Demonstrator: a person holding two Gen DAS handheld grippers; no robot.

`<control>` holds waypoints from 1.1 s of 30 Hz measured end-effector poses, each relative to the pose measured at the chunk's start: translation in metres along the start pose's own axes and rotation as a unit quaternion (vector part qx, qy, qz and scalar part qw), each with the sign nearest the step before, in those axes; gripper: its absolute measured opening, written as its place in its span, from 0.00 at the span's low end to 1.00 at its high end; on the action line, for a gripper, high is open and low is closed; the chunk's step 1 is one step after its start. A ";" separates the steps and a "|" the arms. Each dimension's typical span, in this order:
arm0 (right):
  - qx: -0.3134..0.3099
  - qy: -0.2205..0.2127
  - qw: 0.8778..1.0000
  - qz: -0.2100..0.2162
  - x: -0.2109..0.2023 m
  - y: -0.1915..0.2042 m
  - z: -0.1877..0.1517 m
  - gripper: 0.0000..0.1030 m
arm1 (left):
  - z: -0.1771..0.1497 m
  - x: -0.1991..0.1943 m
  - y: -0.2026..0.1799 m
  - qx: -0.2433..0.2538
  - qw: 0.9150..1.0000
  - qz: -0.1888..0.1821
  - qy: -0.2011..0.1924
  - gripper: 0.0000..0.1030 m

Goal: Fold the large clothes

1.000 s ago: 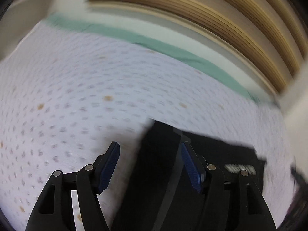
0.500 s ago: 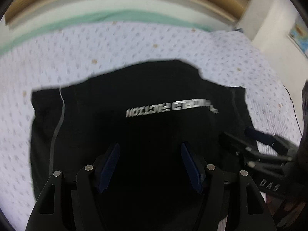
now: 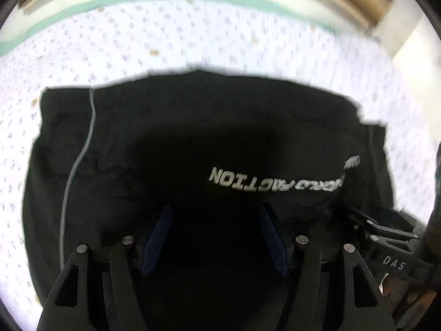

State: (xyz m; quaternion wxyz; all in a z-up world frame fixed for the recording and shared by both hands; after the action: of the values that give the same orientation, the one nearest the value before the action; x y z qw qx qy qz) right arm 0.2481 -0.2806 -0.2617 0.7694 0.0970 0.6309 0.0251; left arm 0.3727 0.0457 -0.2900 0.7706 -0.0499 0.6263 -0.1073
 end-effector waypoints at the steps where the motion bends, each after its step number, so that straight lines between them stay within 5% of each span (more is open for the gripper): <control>1: -0.001 -0.010 1.000 0.012 -0.012 0.001 0.001 0.87 | 0.001 -0.008 0.001 0.000 1.000 -0.002 -0.010 0.64; 5: -0.067 -0.045 0.996 0.034 -0.046 0.025 0.008 0.87 | 0.015 -0.040 -0.008 0.029 0.998 -0.042 -0.048 0.65; 10: -0.142 -0.050 0.988 -0.034 -0.030 0.054 0.021 0.84 | 0.032 -0.020 -0.018 0.069 0.997 0.029 -0.026 0.59; 14: -0.123 -0.033 0.991 -0.050 0.002 0.041 0.041 0.84 | 0.048 0.003 -0.006 0.045 0.999 0.009 -0.011 0.59; 23: -0.066 0.024 0.998 -0.009 0.054 0.012 0.062 0.97 | 0.078 0.067 -0.001 0.026 0.998 0.039 0.050 0.62; 33: -0.073 0.024 0.997 -0.009 0.036 0.013 0.053 0.99 | 0.062 0.057 0.005 0.055 0.998 0.025 0.013 0.63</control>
State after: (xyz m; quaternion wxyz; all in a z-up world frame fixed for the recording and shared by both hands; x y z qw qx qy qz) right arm 0.3087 -0.2682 -0.2842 0.7589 0.0338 0.6469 0.0666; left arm 0.4445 0.0342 -0.3330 0.7665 0.0096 0.6302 -0.1230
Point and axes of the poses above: each gripper's, at about its wrist camera, not at the fingertips, and x roughly the way its jaws point, y to its left, z to its top, the point moved 2 cm from there along x, roughly the way its jaws point, and after that the axes turned 13 degrees about y, right-handed, at the moved point
